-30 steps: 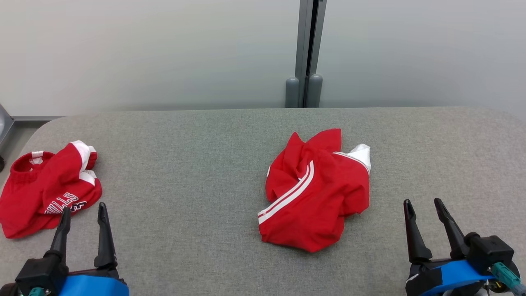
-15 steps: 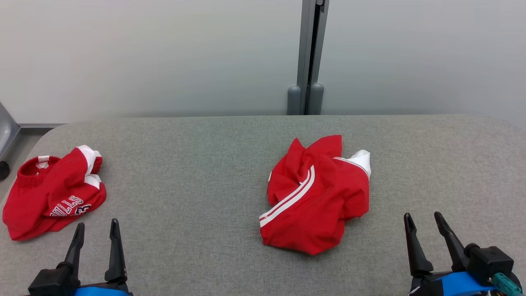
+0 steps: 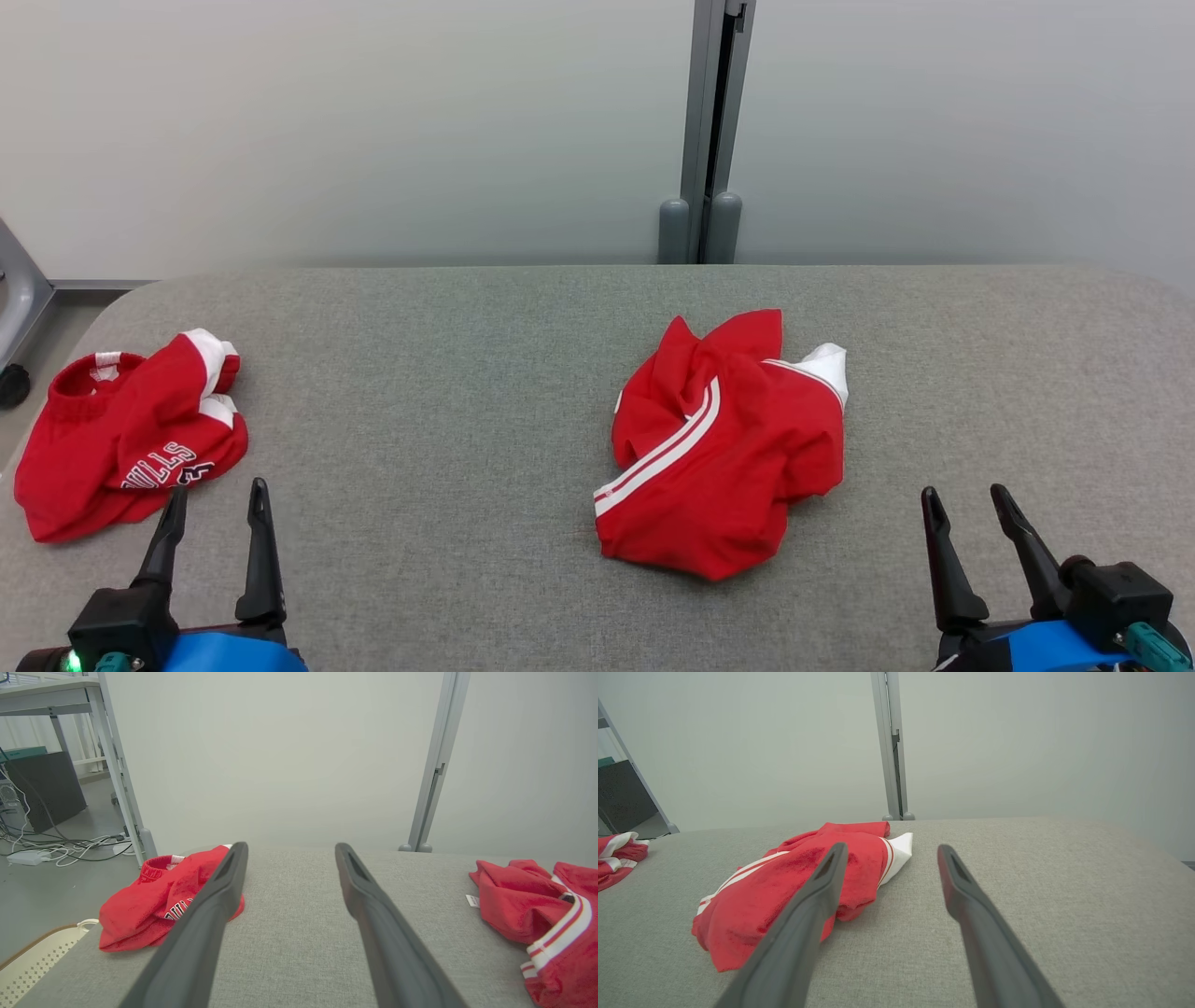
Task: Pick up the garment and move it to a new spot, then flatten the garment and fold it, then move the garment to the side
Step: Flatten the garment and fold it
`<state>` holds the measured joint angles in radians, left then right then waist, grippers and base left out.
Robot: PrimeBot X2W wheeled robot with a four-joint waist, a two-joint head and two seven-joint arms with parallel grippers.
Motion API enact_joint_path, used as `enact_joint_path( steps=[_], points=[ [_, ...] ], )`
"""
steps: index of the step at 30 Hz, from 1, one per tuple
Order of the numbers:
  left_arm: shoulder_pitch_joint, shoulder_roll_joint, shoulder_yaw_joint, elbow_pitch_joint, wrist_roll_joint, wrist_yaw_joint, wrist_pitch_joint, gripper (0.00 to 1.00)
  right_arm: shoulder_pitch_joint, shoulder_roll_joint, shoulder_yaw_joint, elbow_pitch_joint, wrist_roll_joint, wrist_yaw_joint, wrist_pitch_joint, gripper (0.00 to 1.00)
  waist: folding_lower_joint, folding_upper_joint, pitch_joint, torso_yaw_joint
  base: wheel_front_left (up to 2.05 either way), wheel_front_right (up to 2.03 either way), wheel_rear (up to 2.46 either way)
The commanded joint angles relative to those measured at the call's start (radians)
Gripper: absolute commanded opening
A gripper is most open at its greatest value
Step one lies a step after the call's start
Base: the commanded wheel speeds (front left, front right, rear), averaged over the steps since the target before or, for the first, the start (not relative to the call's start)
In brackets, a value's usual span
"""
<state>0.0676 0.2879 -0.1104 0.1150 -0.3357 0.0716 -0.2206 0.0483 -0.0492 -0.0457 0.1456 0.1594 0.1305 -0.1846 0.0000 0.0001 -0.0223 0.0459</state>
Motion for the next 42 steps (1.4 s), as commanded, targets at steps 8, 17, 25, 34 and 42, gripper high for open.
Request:
enact_joint_path(
  steps=[8,17,25,34,42],
  points=[
    [0.009,0.028,-0.018,-0.056,0.041,0.042,0.069,1.0,0.017,-0.002,-0.004,-0.01,-0.003,0.0,0.007,1.0,0.0,-0.0001,0.001,0.0,0.0,0.0,0.0],
    [0.015,0.042,-0.03,-0.077,0.054,0.06,0.104,1.0,0.011,-0.002,-0.004,-0.006,-0.005,0.0,0.006,1.0,0.0,-0.0001,0.005,0.0,0.0,0.0,0.0],
    [0.019,0.042,-0.032,-0.079,0.04,0.063,0.106,1.0,0.003,-0.002,-0.003,0.004,-0.004,0.0,0.002,1.0,0.0,-0.0001,0.008,-0.002,0.0,0.0,0.0],
    [0.017,0.045,-0.037,-0.072,0.034,0.066,0.098,1.0,0.0,-0.002,-0.004,0.01,-0.001,0.0,0.0,1.0,0.0,-0.0001,0.009,-0.004,0.0,0.0,0.0],
    [0.016,0.042,-0.036,-0.066,0.02,0.067,0.091,1.0,-0.002,-0.002,-0.001,0.01,0.001,0.0,0.0,1.0,0.0,-0.0001,0.007,-0.009,0.0,0.0,0.0]
  ],
)
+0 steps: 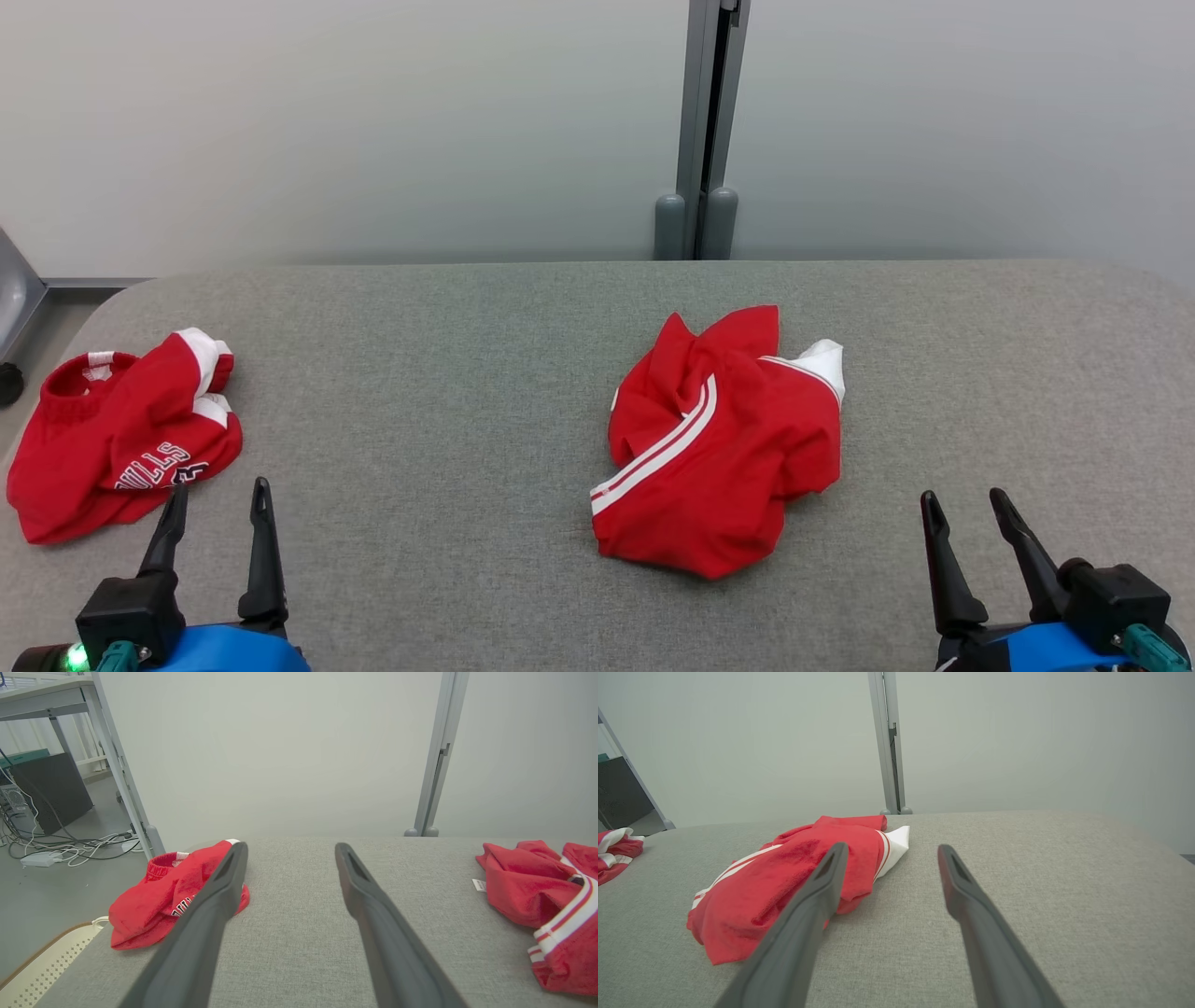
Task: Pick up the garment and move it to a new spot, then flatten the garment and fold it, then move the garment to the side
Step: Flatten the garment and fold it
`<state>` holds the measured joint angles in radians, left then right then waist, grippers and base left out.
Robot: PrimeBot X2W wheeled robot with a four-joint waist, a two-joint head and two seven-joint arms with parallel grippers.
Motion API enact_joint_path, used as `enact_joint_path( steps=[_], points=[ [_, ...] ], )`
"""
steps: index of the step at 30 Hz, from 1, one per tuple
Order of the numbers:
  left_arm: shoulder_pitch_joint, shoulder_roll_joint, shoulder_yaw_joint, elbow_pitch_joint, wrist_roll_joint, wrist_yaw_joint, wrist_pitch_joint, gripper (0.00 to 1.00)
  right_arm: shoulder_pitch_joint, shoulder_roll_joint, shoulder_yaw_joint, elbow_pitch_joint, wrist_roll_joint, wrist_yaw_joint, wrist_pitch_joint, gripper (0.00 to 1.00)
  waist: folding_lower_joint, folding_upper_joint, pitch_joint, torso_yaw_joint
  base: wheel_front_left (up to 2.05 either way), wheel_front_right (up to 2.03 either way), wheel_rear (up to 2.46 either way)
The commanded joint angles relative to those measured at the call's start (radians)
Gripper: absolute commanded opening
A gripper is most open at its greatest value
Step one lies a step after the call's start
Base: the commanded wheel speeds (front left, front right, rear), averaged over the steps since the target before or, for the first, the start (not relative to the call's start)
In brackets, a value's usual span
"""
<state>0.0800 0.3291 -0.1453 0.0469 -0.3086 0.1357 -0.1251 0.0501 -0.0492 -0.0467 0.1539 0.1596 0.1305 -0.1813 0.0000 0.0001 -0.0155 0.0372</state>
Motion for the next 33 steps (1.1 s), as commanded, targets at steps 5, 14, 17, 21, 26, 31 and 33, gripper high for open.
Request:
enact_joint_path(
  steps=[5,14,17,21,26,31,33],
  points=[
    [-0.035,-0.025,-0.024,0.014,-0.025,-0.024,-0.014,1.0,-0.012,-0.002,0.007,0.002,0.002,0.0,-0.004,1.0,0.0,-0.0001,0.005,-0.014,0.0,0.0,0.0],
    [-0.241,-0.108,-0.166,0.168,-0.017,-0.144,-0.029,1.0,-0.042,-0.002,0.023,-0.003,0.0,0.0,-0.003,1.0,0.0,-0.0001,0.048,-0.07,0.0,0.0,0.0],
    [-0.323,-0.135,-0.216,0.259,-0.001,-0.183,-0.023,1.0,-0.057,-0.002,0.026,0.002,0.002,0.0,-0.008,1.0,0.0,-0.0001,0.072,-0.096,0.0,0.0,0.0],
    [-0.42,-0.16,-0.294,0.409,0.023,-0.229,-0.01,1.0,-0.076,-0.002,0.03,0.018,0.01,0.0,-0.022,1.0,0.0,-0.0001,0.104,-0.133,0.0,0.0,0.0],
    [-0.447,-0.179,-0.366,0.54,0.011,-0.256,0.009,1.0,-0.093,-0.002,0.03,0.034,0.02,0.0,-0.035,1.0,0.0,-0.0001,0.127,-0.158,0.0,0.0,0.0],
    [-0.433,-0.195,-0.427,0.642,-0.023,-0.266,0.013,1.0,-0.107,-0.002,0.033,0.048,0.022,0.0,-0.048,1.0,0.0,-0.0001,0.14,-0.173,0.0,0.0,0.0],
    [-0.438,-0.205,-0.442,0.679,-0.044,-0.268,0.007,1.0,-0.112,-0.002,0.036,0.052,0.024,0.0,-0.051,1.0,0.0,-0.0001,0.143,-0.179,0.0,0.0,0.0]
  ],
)
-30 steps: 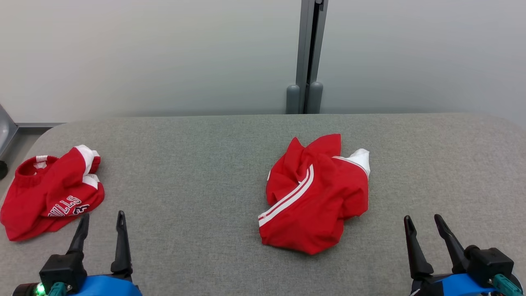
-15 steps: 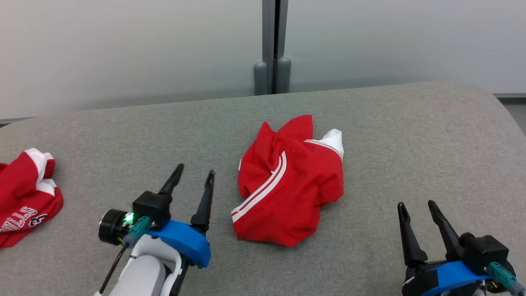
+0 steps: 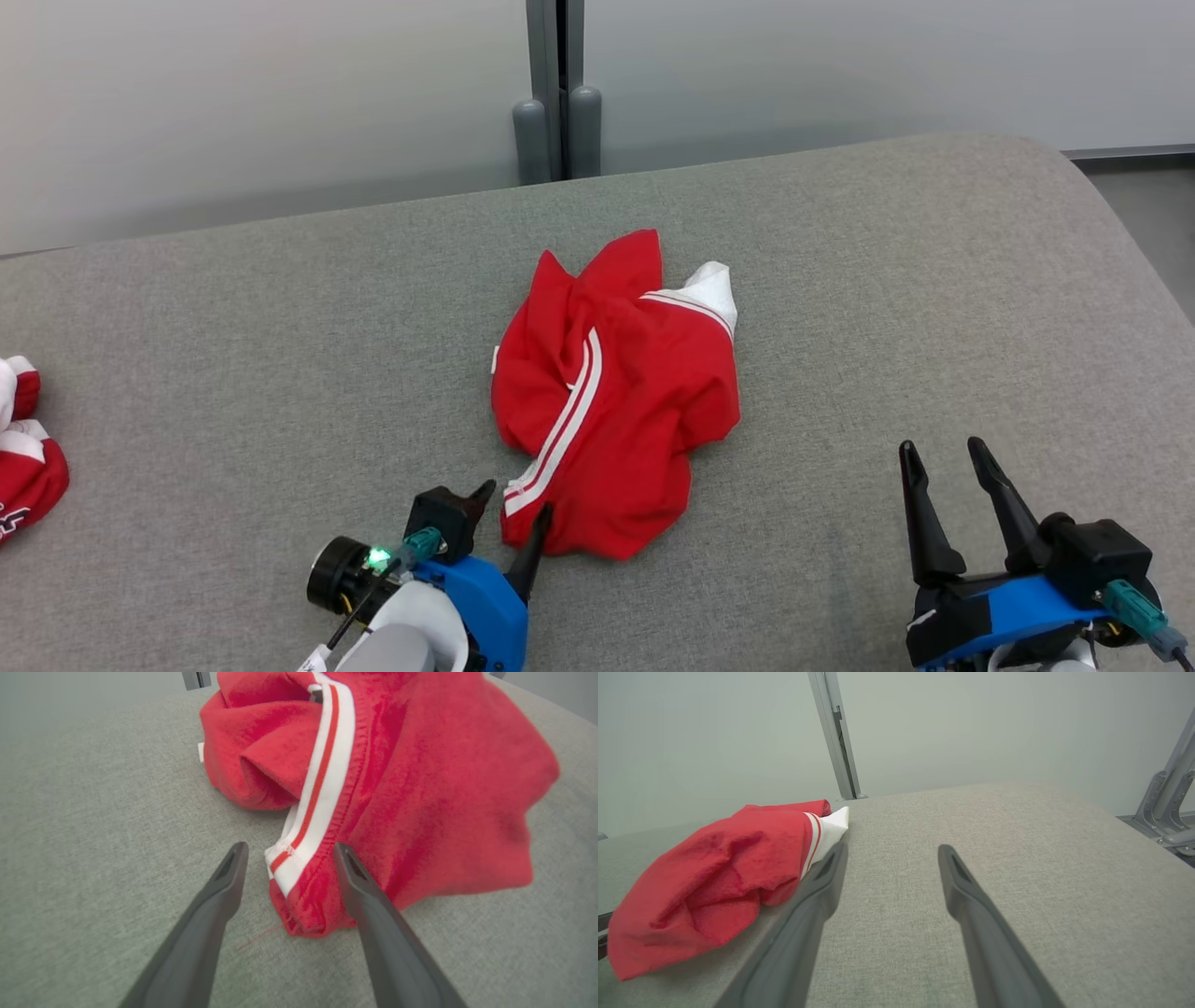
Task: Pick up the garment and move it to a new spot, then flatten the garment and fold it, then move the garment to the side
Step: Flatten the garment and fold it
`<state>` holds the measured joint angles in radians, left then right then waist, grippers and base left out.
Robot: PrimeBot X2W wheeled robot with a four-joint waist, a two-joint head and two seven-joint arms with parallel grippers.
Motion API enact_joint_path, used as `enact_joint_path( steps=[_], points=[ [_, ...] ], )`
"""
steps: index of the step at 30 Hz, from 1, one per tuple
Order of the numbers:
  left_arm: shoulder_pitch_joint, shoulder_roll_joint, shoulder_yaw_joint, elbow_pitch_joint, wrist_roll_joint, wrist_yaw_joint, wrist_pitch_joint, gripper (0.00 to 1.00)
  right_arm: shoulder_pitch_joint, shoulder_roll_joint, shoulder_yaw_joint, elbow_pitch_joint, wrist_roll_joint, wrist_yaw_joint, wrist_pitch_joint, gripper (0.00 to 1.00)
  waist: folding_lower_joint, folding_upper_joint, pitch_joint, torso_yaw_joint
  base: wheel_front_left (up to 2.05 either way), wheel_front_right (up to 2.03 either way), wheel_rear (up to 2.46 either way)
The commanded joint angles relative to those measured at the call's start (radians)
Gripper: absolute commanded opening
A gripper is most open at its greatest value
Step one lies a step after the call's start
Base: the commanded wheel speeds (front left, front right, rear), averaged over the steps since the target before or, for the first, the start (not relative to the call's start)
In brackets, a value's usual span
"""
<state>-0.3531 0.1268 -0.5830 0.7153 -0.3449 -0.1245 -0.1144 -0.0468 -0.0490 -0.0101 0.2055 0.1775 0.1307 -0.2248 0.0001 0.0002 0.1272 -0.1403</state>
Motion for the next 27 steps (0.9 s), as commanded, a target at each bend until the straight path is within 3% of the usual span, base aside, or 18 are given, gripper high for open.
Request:
enact_joint_path(
  steps=[1,3,4,5,14,20,27],
  points=[
    [-0.01,-0.007,-0.014,0.026,-0.017,-0.008,-0.009,1.0,-0.015,-0.002,0.002,0.003,0.007,0.0,-0.009,1.0,-0.0001,-0.0002,0.001,-0.005,0.0,0.0,0.0],
    [-0.021,-0.021,-0.043,0.046,-0.051,-0.008,-0.016,1.0,-0.017,-0.003,-0.001,0.007,0.007,0.0,-0.009,1.0,-0.0001,-0.0002,0.002,-0.009,0.0,0.0,0.0],
    [-0.03,-0.022,-0.058,0.054,-0.062,-0.008,-0.023,0.3,-0.018,-0.003,-0.003,0.007,0.005,0.0,-0.011,1.0,-0.0001,-0.0002,0.002,-0.01,0.0,0.0,0.0],
    [-0.036,-0.023,-0.069,0.061,-0.076,-0.009,-0.029,0.0,-0.018,-0.002,-0.005,0.007,0.004,0.0,-0.012,1.0,-0.0001,-0.0002,0.002,-0.011,0.0,0.0,0.0],
    [-0.085,-0.011,-0.107,0.104,-0.15,-0.006,-0.11,0.0,-0.002,-0.002,-0.017,0.01,0.003,0.0,-0.016,1.0,-0.0001,-0.0002,-0.017,0.014,0.0,0.0,0.0],
    [-0.085,0.045,0.009,0.033,-0.181,0.037,-0.15,0.0,0.013,-0.002,-0.023,0.014,0.006,0.0,-0.018,1.0,-0.0001,-0.0002,-0.036,0.052,0.0,0.0,0.0],
    [0.078,0.143,0.194,-0.22,-0.159,0.119,-0.152,0.0,0.021,-0.002,-0.024,0.007,0.009,0.0,-0.015,1.0,-0.0001,-0.0002,-0.042,0.101,0.0,0.0,0.0]
  ],
)
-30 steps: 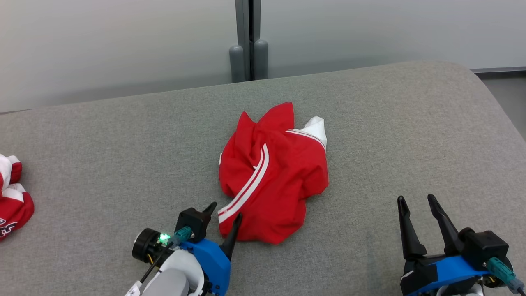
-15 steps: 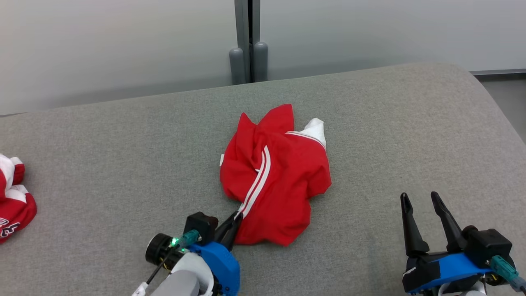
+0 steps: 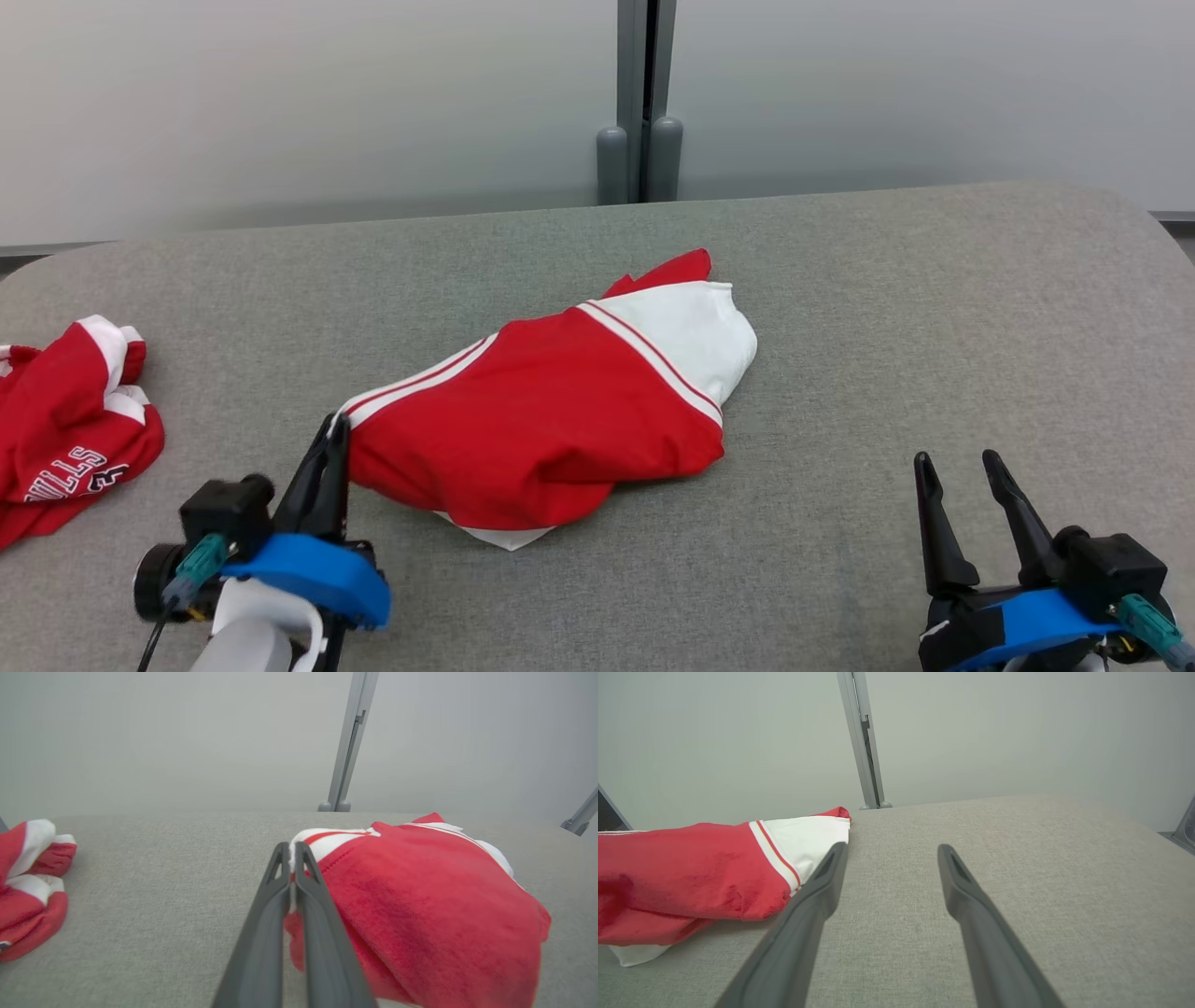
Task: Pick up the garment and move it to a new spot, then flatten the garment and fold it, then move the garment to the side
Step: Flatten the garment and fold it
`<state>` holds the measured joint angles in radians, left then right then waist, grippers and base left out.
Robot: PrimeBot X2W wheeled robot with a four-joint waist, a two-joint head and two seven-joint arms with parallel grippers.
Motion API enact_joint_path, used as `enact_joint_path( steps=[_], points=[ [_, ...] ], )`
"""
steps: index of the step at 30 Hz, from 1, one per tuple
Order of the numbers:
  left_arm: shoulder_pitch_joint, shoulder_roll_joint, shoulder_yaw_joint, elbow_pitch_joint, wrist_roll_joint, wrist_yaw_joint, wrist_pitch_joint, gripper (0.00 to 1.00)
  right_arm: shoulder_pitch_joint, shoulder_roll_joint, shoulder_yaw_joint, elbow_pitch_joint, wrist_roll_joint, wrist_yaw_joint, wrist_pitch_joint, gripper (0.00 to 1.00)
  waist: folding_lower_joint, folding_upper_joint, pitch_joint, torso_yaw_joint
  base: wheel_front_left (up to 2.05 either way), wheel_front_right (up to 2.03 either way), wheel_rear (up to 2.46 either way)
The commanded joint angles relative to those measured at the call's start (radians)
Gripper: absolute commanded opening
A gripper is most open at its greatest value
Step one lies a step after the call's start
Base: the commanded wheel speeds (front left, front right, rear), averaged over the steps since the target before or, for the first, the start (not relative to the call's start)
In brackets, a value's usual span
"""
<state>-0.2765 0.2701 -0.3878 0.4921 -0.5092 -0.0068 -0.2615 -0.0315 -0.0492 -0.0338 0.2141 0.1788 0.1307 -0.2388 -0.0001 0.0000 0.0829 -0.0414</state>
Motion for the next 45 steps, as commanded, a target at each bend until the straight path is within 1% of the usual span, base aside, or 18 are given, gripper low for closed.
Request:
enact_joint_path(
  steps=[1,6,10,12,16,17,18,20,24,26,28,31,34,36,39,42,45],
  points=[
    [0.036,0.008,0.021,-0.025,0.006,0.011,-0.005,0.0,0.006,-0.002,-0.001,0.0,0.008,0.0,-0.001,1.0,0.0001,0.0,0.002,0.008,0.0,0.0,0.0],
    [0.196,0.029,0.126,-0.114,-0.007,0.057,-0.005,0.0,0.006,-0.002,0.003,0.005,0.013,0.0,-0.002,1.0,0.0001,0.0,0.005,0.03,0.0,0.0,0.0],
    [0.294,0.022,0.186,-0.149,-0.005,0.108,-0.005,0.0,0.004,-0.003,0.006,0.009,0.013,0.0,-0.002,1.0,0.0001,0.0,0.007,0.042,0.0,0.0,0.0],
    [0.335,0.025,0.2,-0.147,-0.003,0.117,-0.005,0.0,0.002,-0.002,0.007,0.012,0.012,0.0,-0.002,1.0,0.0001,0.0,0.007,0.045,0.0,0.0,0.0],
    [0.358,0.022,0.204,-0.145,-0.001,0.111,-0.005,0.0,0.0,-0.003,0.011,0.015,0.012,0.0,-0.002,1.0,0.0001,0.0,0.006,0.048,0.0,0.0,0.0],
    [0.353,0.021,0.208,-0.152,0.005,0.119,-0.005,0.33,-0.001,-0.003,0.012,0.016,0.012,0.0,-0.001,1.0,0.0001,0.0,0.005,0.048,0.0,0.0,0.0],
    [0.343,0.018,0.215,-0.164,0.01,0.124,-0.005,1.0,-0.001,-0.002,0.013,0.016,0.012,0.0,0.0,1.0,0.0001,0.0,0.005,0.048,0.0,0.0,0.0],
    [0.325,0.01,0.227,-0.195,0.023,0.122,-0.005,1.0,-0.004,-0.002,0.015,0.017,0.011,0.0,0.001,1.0,0.0001,0.0,0.003,0.047,0.0,0.0,0.0],
    [0.282,-0.01,0.247,-0.282,0.077,0.1,-0.005,1.0,-0.007,-0.003,0.016,0.02,0.01,0.0,0.002,1.0,0.0001,0.0,0.002,0.04,0.0,0.0,0.0],
    [0.256,-0.026,0.242,-0.312,0.101,0.086,-0.005,1.0,-0.01,-0.002,0.019,0.022,0.009,0.0,0.002,1.0,0.0001,0.0,0.003,0.036,0.0,0.0,0.0],
    [0.209,-0.03,0.228,-0.314,0.125,0.071,-0.005,1.0,-0.013,-0.002,0.021,0.023,0.011,0.0,0.002,1.0,0.0001,0.0,0.006,0.031,0.0,0.0,0.0],
    [0.092,-0.027,0.191,-0.282,0.154,0.034,-0.004,1.0,-0.021,-0.003,0.028,0.024,0.011,0.0,0.003,1.0,0.0001,0.0,0.015,0.022,0.0,0.0,0.0],
    [-0.053,-0.013,0.161,-0.232,0.171,-0.015,0.027,1.0,-0.034,-0.003,0.038,0.022,0.007,0.0,0.005,1.0,0.0001,0.0,0.034,0.008,0.0,0.0,0.0],
    [-0.149,0.002,0.142,-0.188,0.177,-0.05,0.062,1.0,-0.05,-0.002,0.047,0.019,0.006,0.0,0.005,1.0,0.0001,0.0,0.052,-0.007,0.0,0.0,0.0],
    [-0.286,0.02,0.112,-0.116,0.167,-0.091,0.118,1.0,-0.074,-0.003,0.055,0.021,0.013,0.0,0.001,1.0,0.0001,0.0,0.085,-0.034,0.0,0.0,0.0],
    [-0.404,0.041,0.075,-0.036,0.142,-0.116,0.175,1.0,-0.094,-0.003,0.065,0.03,0.022,0.0,-0.006,1.0,0.0001,0.0,0.116,-0.063,0.0,0.0,0.0],
    [-0.481,0.062,0.002,0.053,0.105,-0.125,0.251,1.0,-0.114,-0.002,0.07,0.041,0.029,0.0,-0.013,1.0,0.0001,0.0,0.14,-0.092,0.0,0.0,0.0]
  ],
)
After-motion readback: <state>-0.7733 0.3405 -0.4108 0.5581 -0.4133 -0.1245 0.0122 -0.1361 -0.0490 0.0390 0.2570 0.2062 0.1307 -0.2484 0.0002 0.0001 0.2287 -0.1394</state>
